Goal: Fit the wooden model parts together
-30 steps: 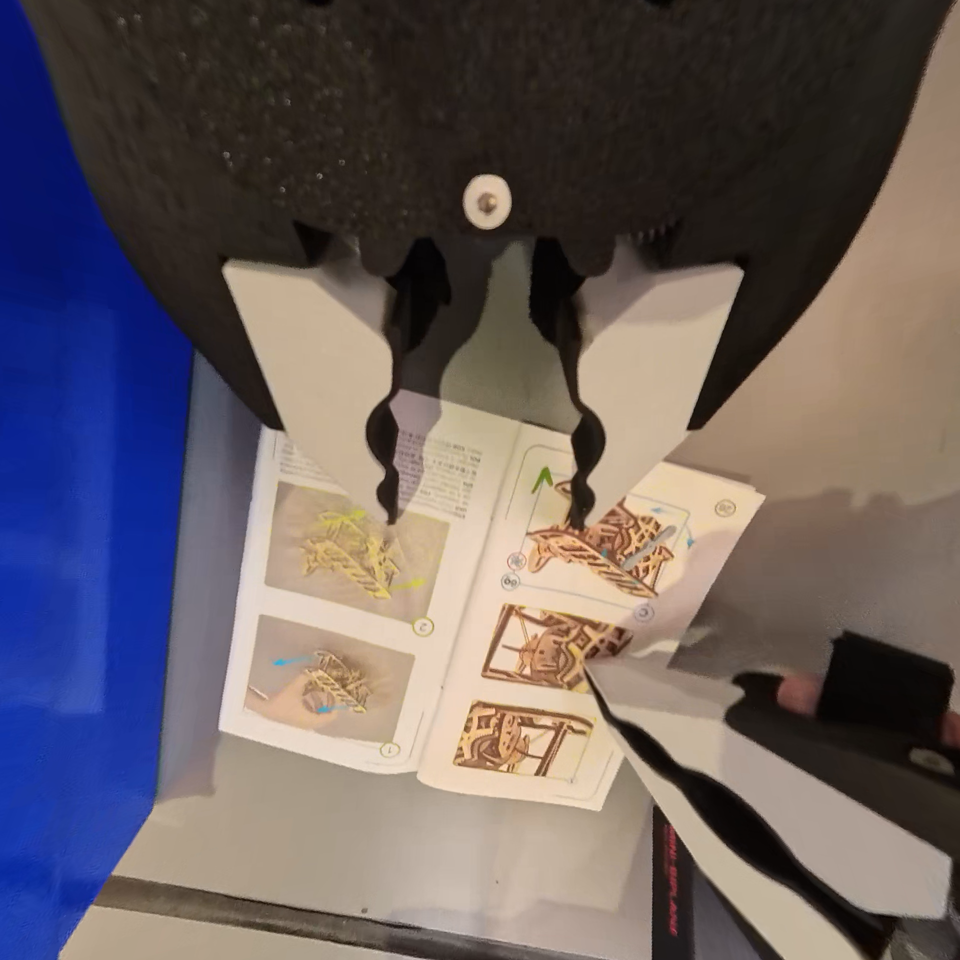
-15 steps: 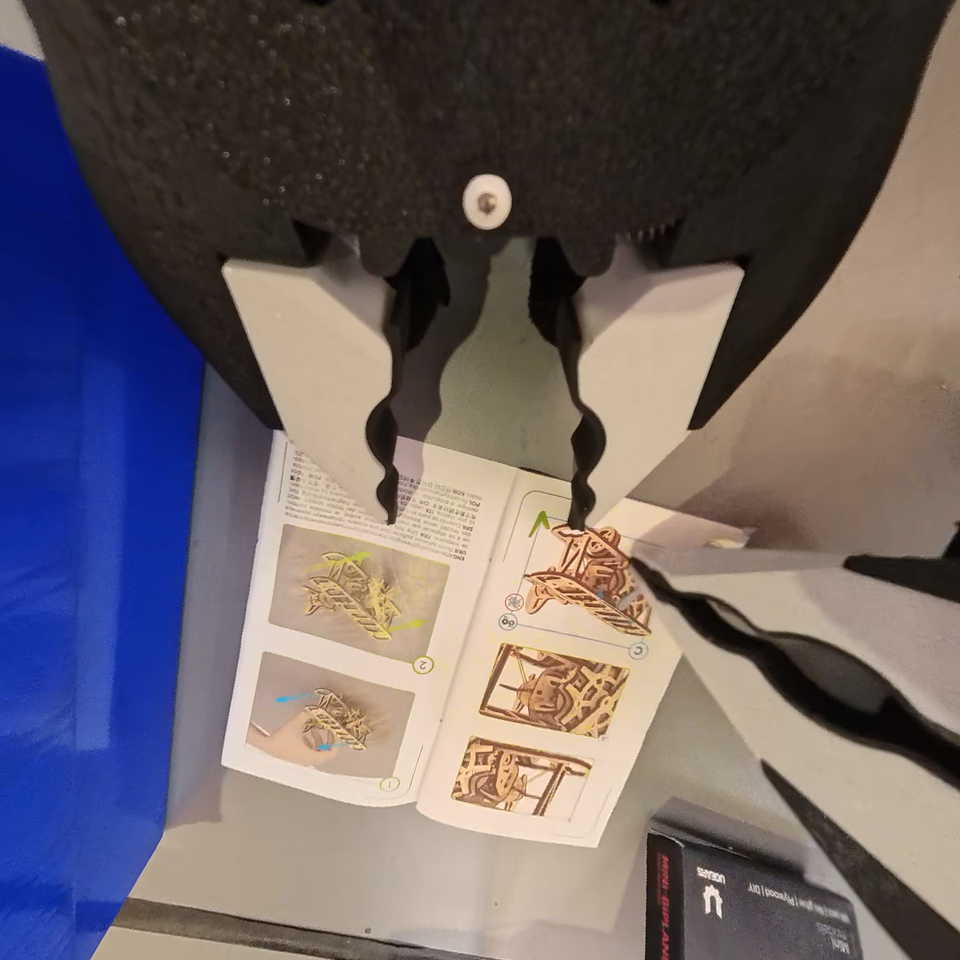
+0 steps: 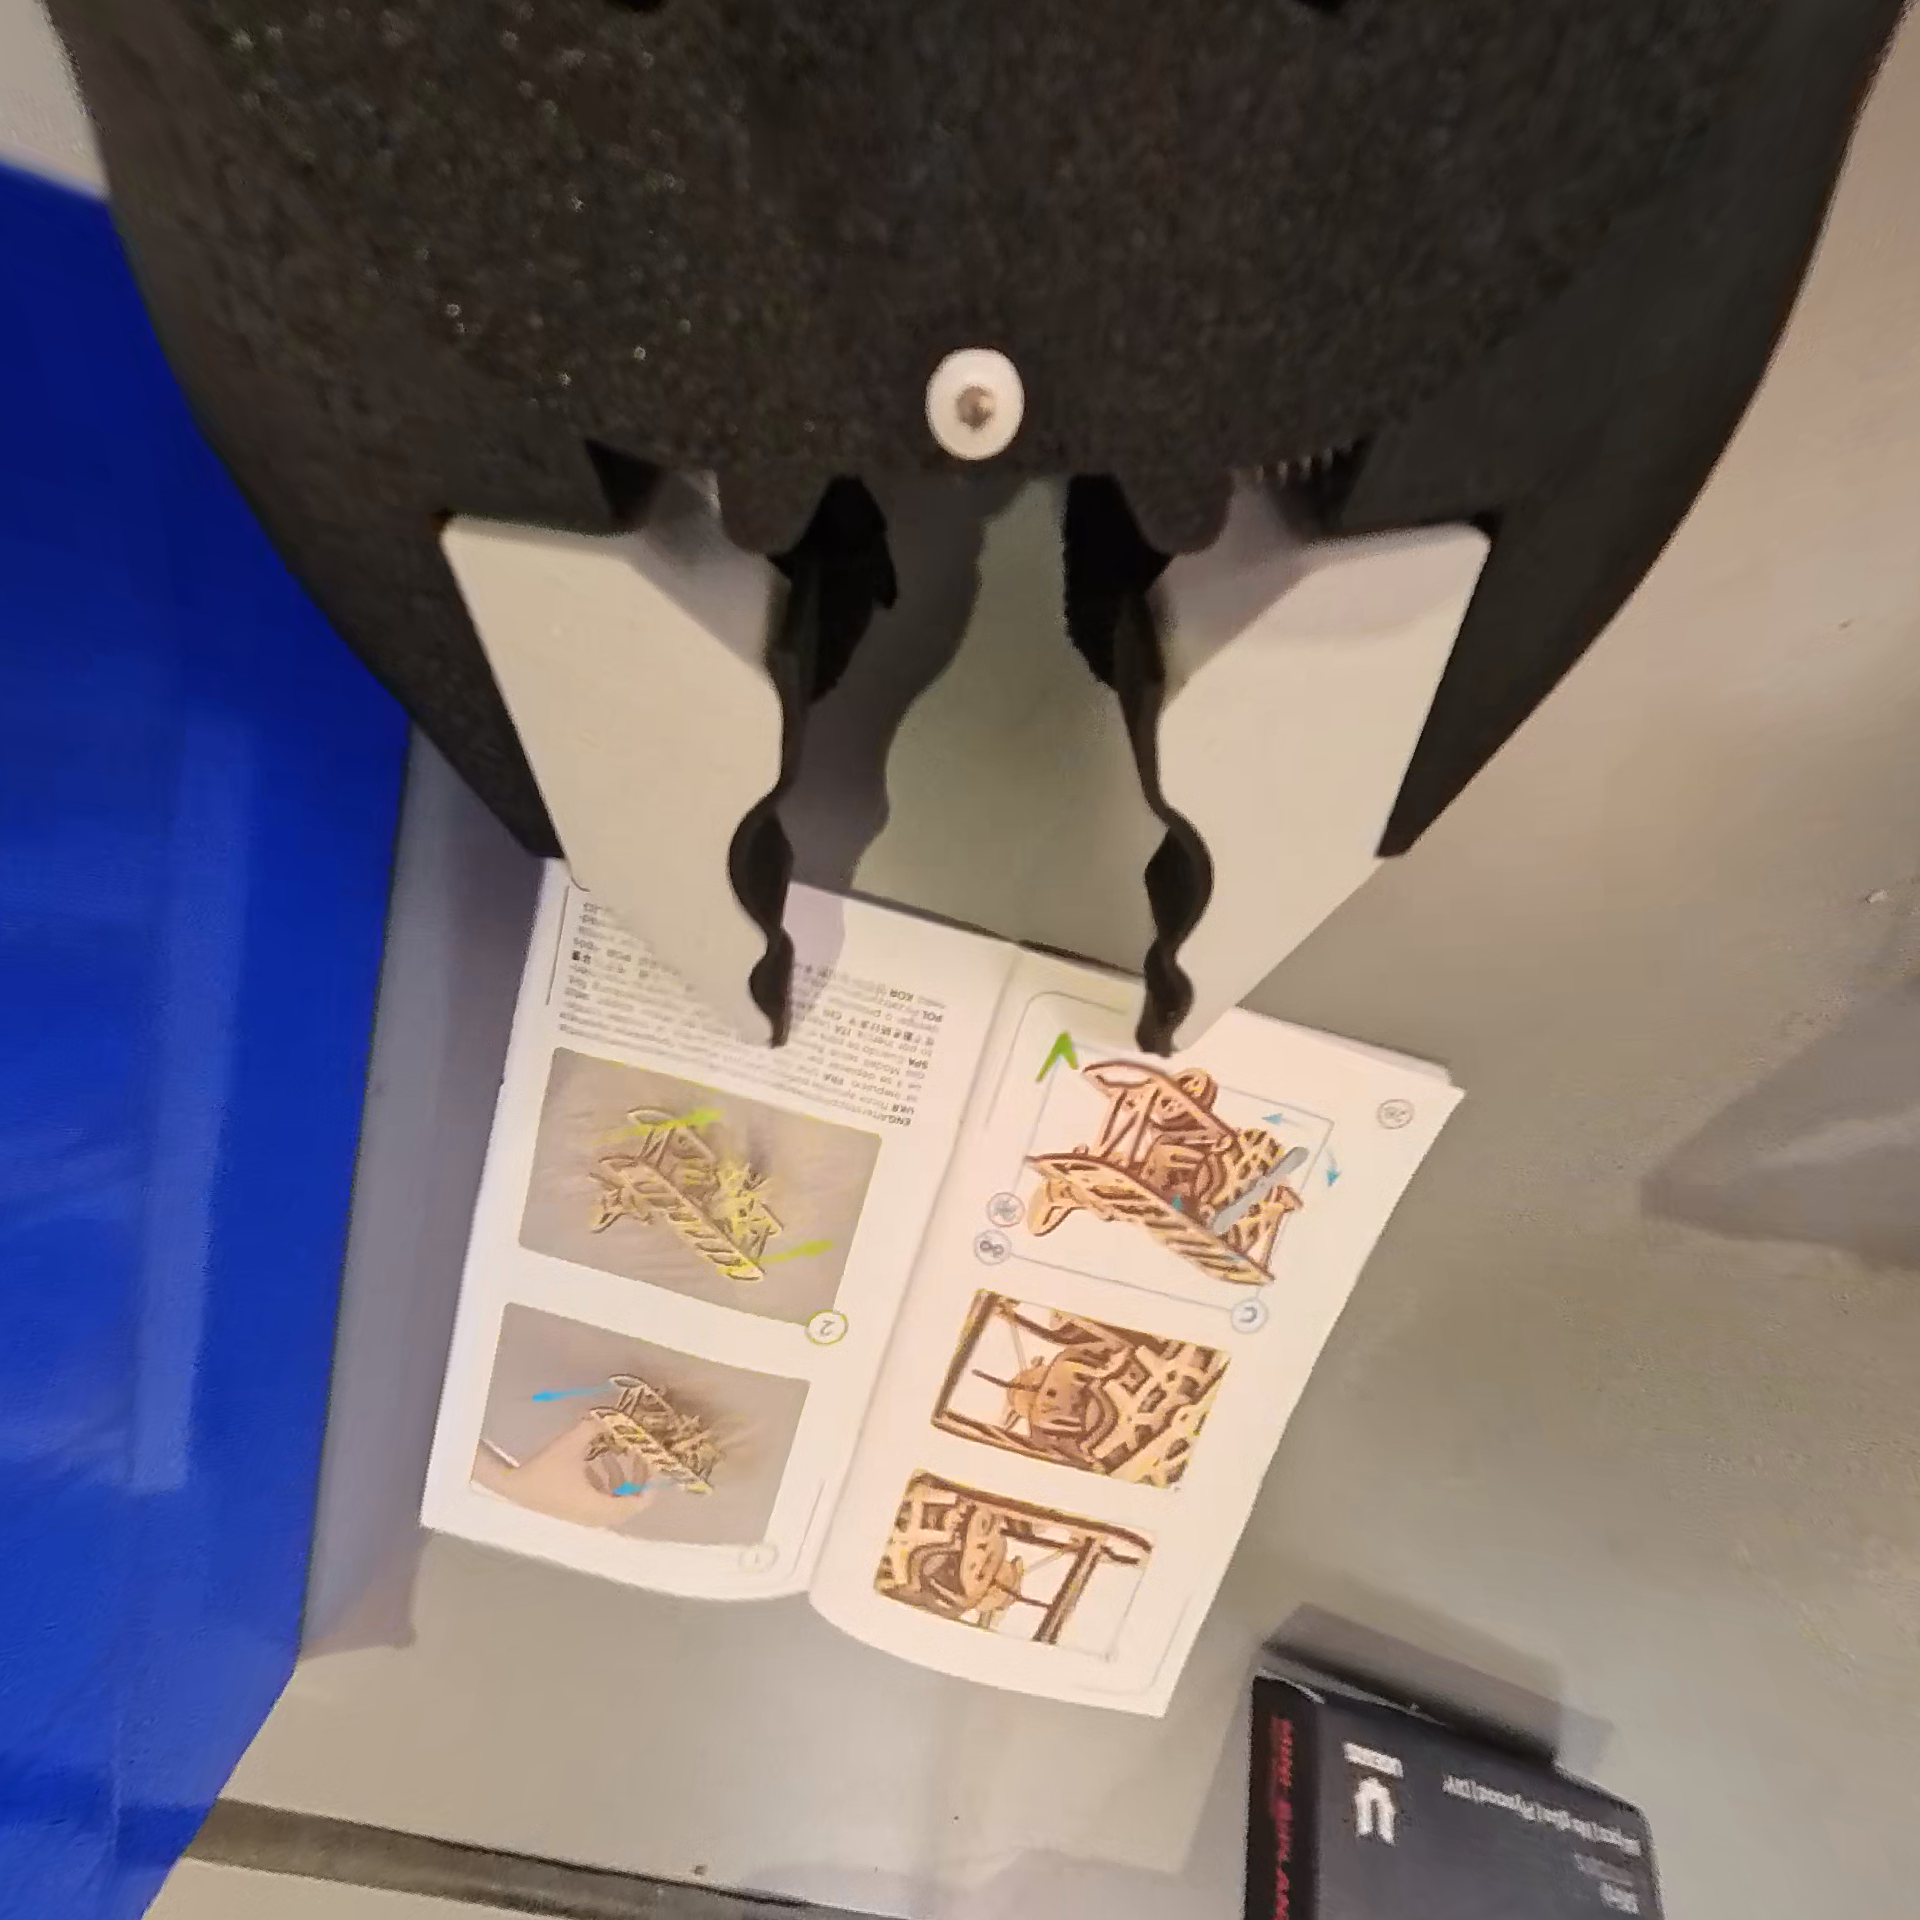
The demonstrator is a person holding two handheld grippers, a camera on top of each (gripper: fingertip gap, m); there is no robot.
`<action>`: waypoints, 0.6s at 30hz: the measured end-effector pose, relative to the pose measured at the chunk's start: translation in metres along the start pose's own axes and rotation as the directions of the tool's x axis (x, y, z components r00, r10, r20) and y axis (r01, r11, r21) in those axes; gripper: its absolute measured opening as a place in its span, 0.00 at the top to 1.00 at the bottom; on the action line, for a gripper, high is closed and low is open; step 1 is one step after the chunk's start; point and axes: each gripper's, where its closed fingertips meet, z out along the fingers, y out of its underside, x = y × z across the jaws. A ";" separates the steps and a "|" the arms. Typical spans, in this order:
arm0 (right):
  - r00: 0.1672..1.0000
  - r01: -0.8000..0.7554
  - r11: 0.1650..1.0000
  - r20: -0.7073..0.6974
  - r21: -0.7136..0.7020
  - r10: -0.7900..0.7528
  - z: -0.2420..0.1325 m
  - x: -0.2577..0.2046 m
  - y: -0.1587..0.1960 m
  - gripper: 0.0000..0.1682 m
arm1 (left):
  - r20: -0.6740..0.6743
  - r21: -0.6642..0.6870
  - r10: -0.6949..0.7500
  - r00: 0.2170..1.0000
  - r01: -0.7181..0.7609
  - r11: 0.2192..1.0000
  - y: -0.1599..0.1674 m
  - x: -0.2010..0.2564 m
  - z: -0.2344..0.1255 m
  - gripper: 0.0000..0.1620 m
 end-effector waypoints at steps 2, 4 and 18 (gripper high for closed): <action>1.000 0.019 0.999 0.004 0.031 -0.019 -0.013 -0.004 -0.007 0.59 | 0.034 0.098 -0.066 0.997 0.062 0.993 0.000 0.000 -0.043 1.00; 0.999 0.017 0.995 0.033 0.094 -0.020 -0.033 -0.013 -0.020 0.59 | 0.073 0.193 -0.126 0.989 0.110 0.975 0.009 0.003 -0.087 0.97; 0.966 -0.097 0.929 0.259 0.356 0.001 -0.191 -0.058 0.014 0.58 | 0.172 0.538 -0.470 0.866 0.317 0.781 0.165 0.128 -0.236 0.85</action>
